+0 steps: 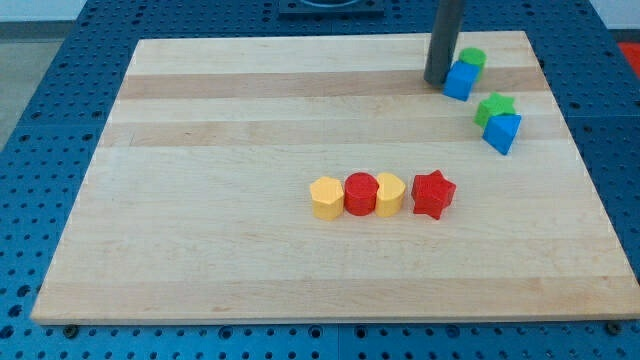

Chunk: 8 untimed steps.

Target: Push the blue cube and green circle slightly bottom

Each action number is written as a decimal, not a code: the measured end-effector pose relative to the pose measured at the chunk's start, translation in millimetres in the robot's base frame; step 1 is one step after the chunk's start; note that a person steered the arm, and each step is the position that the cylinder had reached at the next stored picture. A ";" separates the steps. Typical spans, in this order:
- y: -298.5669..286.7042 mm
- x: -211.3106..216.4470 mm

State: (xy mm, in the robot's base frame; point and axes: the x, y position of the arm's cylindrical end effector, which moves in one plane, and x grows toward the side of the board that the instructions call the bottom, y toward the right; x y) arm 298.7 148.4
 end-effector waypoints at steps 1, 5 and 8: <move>3.2 14.9; -24.1 -24.2; 32.3 -83.6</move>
State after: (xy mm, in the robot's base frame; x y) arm 215.1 180.7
